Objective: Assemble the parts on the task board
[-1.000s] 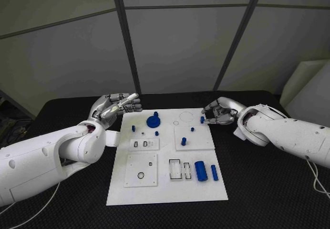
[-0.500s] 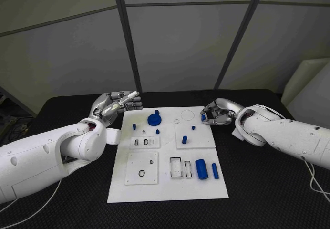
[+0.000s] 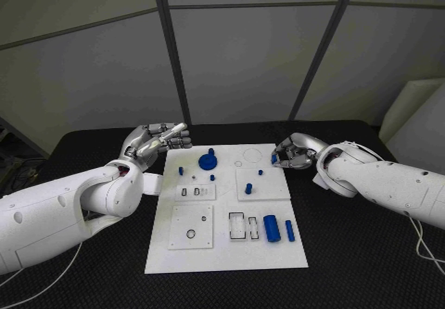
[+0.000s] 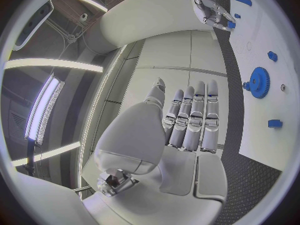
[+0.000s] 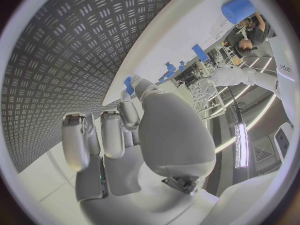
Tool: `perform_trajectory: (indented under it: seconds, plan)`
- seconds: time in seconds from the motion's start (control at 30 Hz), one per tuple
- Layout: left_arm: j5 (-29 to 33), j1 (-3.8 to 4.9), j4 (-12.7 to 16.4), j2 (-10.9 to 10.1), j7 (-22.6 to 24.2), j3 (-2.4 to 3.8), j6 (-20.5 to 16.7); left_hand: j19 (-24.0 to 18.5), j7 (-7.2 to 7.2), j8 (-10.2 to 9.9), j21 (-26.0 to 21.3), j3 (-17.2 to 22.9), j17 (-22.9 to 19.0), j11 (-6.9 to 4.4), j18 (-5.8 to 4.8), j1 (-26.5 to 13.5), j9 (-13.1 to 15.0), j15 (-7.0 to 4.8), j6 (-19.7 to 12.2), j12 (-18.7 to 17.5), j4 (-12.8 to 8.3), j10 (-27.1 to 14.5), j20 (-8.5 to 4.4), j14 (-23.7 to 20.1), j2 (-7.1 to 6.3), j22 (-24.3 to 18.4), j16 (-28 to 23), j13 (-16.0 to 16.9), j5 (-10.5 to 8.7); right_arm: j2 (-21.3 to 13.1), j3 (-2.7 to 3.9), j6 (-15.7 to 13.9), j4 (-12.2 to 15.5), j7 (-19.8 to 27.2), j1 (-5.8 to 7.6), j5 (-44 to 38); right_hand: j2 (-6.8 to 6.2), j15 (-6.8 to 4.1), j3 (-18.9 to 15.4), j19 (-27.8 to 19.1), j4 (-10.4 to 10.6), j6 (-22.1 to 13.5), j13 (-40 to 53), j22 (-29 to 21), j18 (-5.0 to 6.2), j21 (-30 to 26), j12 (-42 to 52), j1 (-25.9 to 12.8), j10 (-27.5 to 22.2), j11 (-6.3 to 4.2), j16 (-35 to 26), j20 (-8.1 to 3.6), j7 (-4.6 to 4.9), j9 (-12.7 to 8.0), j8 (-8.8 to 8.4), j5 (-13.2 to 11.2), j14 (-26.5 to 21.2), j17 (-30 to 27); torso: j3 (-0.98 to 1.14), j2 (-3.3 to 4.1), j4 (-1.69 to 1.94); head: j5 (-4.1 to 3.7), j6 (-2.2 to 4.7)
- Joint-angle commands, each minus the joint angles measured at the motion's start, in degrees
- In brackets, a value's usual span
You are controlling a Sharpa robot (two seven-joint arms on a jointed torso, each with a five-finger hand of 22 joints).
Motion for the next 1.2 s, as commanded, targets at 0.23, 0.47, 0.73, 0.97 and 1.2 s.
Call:
perform_trajectory:
  seconds: [0.23, 0.47, 0.73, 0.97, 1.2]
  plan:
    - [0.0, 0.05, 0.1, 0.0, -0.1, 0.04, 0.2, 0.2, 0.16, -0.4, -0.4, -0.2, 0.0, 0.01, -0.21, -0.2, 0.0, 0.11, 0.3, -0.4, -0.3, 0.3, -0.03, 0.0, 0.55, -0.1, -0.4, -0.1, -0.29, 0.1, 0.03, -0.3, 0.0, -1.1, 0.11, -0.4, 0.76, -0.37, 0.4, 6.0, -0.2, 1.3, 1.0, 15.1, -0.86, 0.4, 1.4, -0.6, 1.0, -0.22, 0.3, -0.21, -0.16, 0.1, 0.3, 0.3, 3.2, 2.7, 0.03, -0.01, -0.04, -0.18, -0.05]
    - [0.0, 0.05, 0.0, 0.0, -0.2, 0.04, 0.2, 0.2, 0.16, -0.4, -0.4, -0.2, 0.0, 0.01, -0.21, -0.2, 0.0, 0.11, 0.3, -0.4, -0.3, 0.3, -0.03, 0.0, 0.55, -0.1, -0.4, -0.1, -0.29, 0.3, 0.03, -0.5, 0.1, -1.2, 0.11, -0.3, 0.82, -0.41, 0.4, 6.0, -0.1, 1.6, 1.2, 15.1, -0.86, 0.4, 1.7, -0.8, 1.2, -0.26, 0.4, -0.25, -0.2, 0.1, 0.28, 0.3, 3.2, 2.8, 0.03, 0.01, 0.0, -0.17, 0.0]
    - [0.0, 0.05, 0.0, 0.0, -0.3, 0.04, 0.1, 0.2, 0.2, -0.5, -0.5, -0.3, 0.1, 0.04, -0.21, -0.3, 0.0, 0.12, 0.3, -0.5, -0.3, 0.3, -0.01, 0.1, 0.53, -0.2, -0.5, -0.1, -0.34, 0.5, 0.03, -0.7, 0.1, -1.2, 0.1, -0.3, 0.75, -0.43, 0.4, 6.0, -0.1, 1.5, 1.3, 15.1, -0.86, 0.4, 1.8, -1.0, 1.2, -0.26, 0.4, -0.28, -0.2, 0.0, 0.11, 0.3, 3.3, 2.9, 0.02, 0.01, 0.0, -0.11, -0.1]
    - [0.0, 0.06, 0.0, -0.1, -0.5, 0.04, 0.0, 0.2, 0.22, -0.5, -0.6, -0.3, 0.1, 0.06, -0.21, -0.3, 0.0, 0.13, 0.3, -0.5, -0.4, 0.3, -0.01, 0.1, 0.51, -0.3, -0.5, -0.1, -0.37, 0.6, 0.03, -0.6, -0.1, -1.1, 0.1, -0.1, 0.47, -0.41, 0.2, 6.0, -0.2, 0.8, 1.1, 15.1, -0.86, 0.4, 1.5, -1.6, 1.0, -0.19, 0.4, -0.3, -0.11, -0.3, -0.48, 0.4, 3.3, 2.9, 0.04, -0.02, -0.06, -0.08, -0.1]
    - [0.0, 0.06, 0.0, 0.0, -0.6, 0.04, 0.1, 0.2, 0.25, -0.6, -0.6, -0.4, 0.1, 0.09, -0.21, -0.3, 0.0, 0.14, 0.2, -0.6, -0.4, 0.2, 0.0, 0.1, 0.5, -0.3, -0.6, -0.1, -0.41, 0.8, 0.03, -0.7, -0.1, -1.1, 0.1, -0.1, 0.41, -0.39, 0.1, 6.0, -0.2, 0.6, 1.1, 15.1, -0.86, 0.4, 1.5, -1.7, 1.0, -0.16, 0.4, -0.3, -0.08, -0.3, -0.58, 0.3, 3.3, 2.8, 0.05, -0.02, -0.01, -0.06, 0.0]
